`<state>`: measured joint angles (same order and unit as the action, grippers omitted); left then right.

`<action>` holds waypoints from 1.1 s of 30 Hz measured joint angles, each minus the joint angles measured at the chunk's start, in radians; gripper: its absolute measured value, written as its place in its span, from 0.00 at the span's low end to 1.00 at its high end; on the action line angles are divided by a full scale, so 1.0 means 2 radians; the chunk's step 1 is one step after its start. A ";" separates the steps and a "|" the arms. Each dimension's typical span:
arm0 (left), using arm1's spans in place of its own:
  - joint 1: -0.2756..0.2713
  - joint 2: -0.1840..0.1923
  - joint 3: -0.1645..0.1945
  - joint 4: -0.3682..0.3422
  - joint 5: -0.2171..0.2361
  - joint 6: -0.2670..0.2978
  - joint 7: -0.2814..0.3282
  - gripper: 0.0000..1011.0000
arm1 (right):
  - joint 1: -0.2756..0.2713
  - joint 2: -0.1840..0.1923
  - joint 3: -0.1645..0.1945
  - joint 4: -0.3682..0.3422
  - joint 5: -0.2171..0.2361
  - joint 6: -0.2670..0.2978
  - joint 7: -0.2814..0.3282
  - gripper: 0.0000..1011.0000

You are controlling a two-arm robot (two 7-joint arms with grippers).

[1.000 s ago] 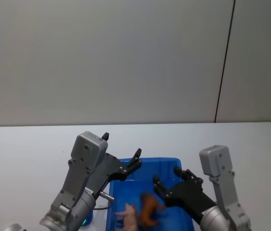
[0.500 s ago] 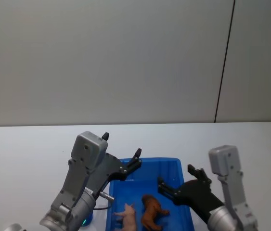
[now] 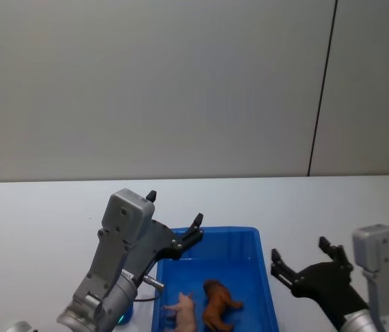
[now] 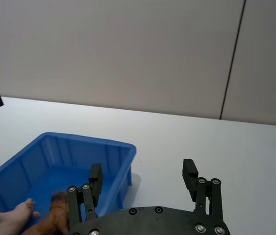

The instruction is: Pick up the two dolls from the table and place them into the box.

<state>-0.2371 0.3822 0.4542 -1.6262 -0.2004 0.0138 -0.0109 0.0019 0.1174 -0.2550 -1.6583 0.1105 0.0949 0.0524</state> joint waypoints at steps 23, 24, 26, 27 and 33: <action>0.016 0.018 -0.013 -0.019 -0.023 0.036 0.024 0.99 | -0.033 0.021 0.013 -0.024 0.006 -0.037 -0.033 0.99; 0.020 0.023 -0.016 -0.023 -0.029 0.042 0.029 0.99 | -0.034 0.022 0.013 -0.025 0.006 -0.037 -0.034 0.99; 0.025 0.029 -0.020 -0.028 -0.038 0.051 0.037 0.99 | -0.034 0.022 0.013 -0.025 0.006 -0.038 -0.035 0.99; 0.025 0.029 -0.020 -0.028 -0.038 0.051 0.037 0.99 | -0.035 0.022 0.013 -0.026 0.006 -0.038 -0.035 0.99; 0.042 0.047 -0.032 -0.043 -0.064 0.074 0.056 0.99 | -0.036 0.024 0.014 -0.027 0.006 -0.041 -0.037 0.99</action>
<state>-0.1540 0.4753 0.3893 -1.7115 -0.3287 0.1618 0.1008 -0.0711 0.1646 -0.2268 -1.7120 0.1234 0.0138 -0.0209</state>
